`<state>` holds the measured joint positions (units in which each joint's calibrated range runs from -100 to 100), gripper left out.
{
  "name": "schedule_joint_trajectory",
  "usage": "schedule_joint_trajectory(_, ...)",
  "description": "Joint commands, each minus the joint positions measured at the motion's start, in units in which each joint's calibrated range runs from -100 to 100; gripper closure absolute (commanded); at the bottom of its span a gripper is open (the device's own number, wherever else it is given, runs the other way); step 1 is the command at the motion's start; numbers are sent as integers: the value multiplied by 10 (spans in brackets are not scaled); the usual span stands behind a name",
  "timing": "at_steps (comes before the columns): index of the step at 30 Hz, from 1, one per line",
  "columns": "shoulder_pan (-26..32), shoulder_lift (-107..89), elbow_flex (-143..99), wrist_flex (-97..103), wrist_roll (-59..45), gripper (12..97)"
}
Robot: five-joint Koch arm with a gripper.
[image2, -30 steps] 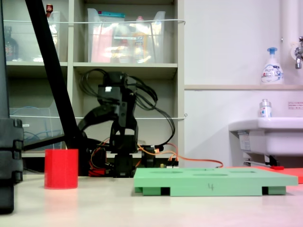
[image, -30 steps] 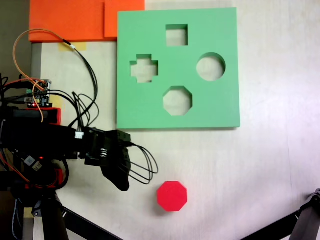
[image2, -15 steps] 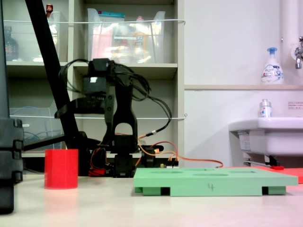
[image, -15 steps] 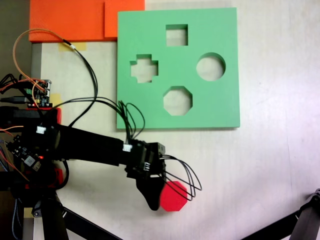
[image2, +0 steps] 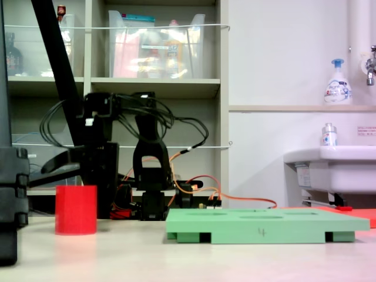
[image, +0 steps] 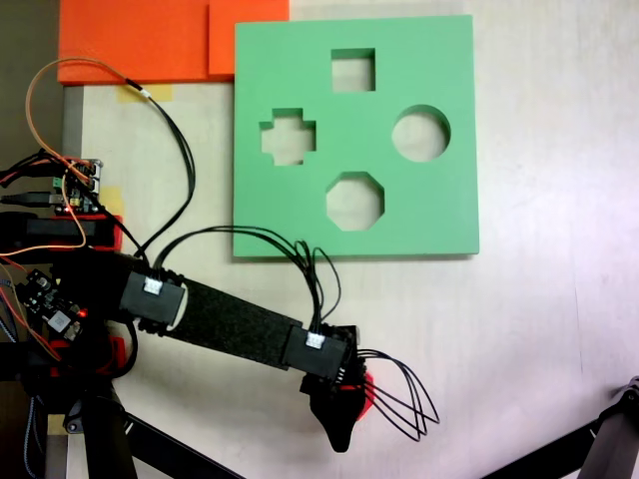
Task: Put the octagonal pillar block into the corresponding hole
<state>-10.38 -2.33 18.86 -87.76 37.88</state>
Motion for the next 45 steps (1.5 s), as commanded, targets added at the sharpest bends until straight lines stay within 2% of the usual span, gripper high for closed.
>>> schedule_joint_trajectory(1,-5,12,39,-12,-7,131)
schedule_joint_trajectory(10,-10,75,39,6,-8,134)
schedule_joint_trajectory(11,-10,78,39,6,-8,156)
schedule_joint_trajectory(13,-10,81,39,6,-8,228)
schedule_joint_trajectory(16,-10,83,37,5,-8,409)
schedule_joint_trajectory(21,-11,81,35,-18,-7,646)
schedule_joint_trajectory(25,-17,76,35,-66,-8,693)
schedule_joint_trajectory(28,-23,78,35,-106,-7,807)
schedule_joint_trajectory(37,-24,12,35,-122,-6,813)
schedule_joint_trajectory(45,10,-175,36,-122,31,813)
